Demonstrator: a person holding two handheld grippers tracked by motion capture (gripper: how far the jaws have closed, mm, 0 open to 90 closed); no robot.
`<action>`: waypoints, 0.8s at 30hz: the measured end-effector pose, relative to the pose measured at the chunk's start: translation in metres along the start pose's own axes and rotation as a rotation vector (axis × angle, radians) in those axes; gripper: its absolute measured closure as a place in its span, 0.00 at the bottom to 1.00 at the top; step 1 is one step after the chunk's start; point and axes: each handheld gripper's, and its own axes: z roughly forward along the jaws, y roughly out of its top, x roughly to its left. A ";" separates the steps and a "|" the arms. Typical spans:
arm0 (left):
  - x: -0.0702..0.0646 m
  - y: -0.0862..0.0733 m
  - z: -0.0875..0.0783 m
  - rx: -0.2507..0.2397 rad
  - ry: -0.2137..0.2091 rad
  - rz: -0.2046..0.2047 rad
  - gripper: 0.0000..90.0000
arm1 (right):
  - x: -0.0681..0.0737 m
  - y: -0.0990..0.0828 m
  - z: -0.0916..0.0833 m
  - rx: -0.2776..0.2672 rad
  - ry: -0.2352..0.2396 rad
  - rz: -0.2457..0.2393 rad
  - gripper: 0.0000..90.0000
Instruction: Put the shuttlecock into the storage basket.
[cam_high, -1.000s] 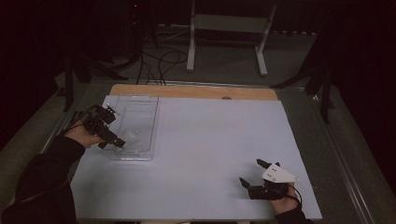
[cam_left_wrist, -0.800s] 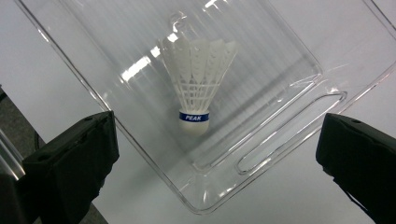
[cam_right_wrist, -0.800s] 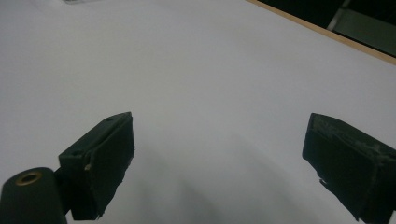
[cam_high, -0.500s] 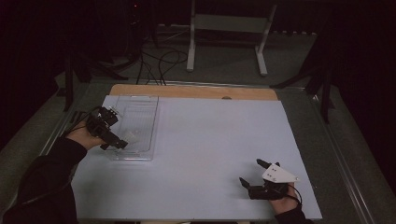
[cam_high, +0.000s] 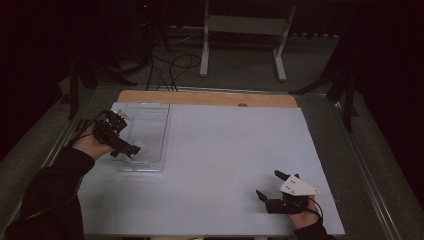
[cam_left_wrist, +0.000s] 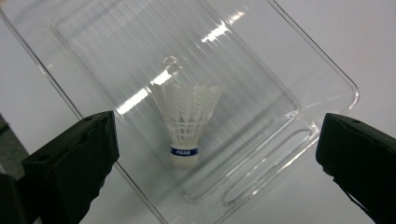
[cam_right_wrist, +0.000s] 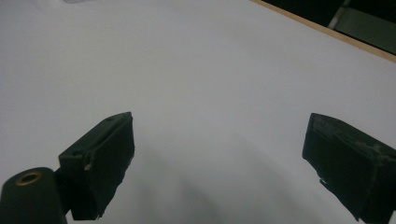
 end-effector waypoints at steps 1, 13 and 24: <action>0.000 0.000 -0.001 -0.014 -0.005 -0.001 0.00 | 0.000 0.000 0.000 0.000 -0.001 0.001 0.10; -0.005 0.007 -0.007 -0.124 -0.016 -0.022 0.00 | 0.000 0.000 0.000 0.000 -0.001 0.002 0.10; -0.012 0.016 -0.019 -0.257 0.028 -0.037 0.00 | -0.001 0.000 0.000 -0.001 0.001 0.002 0.10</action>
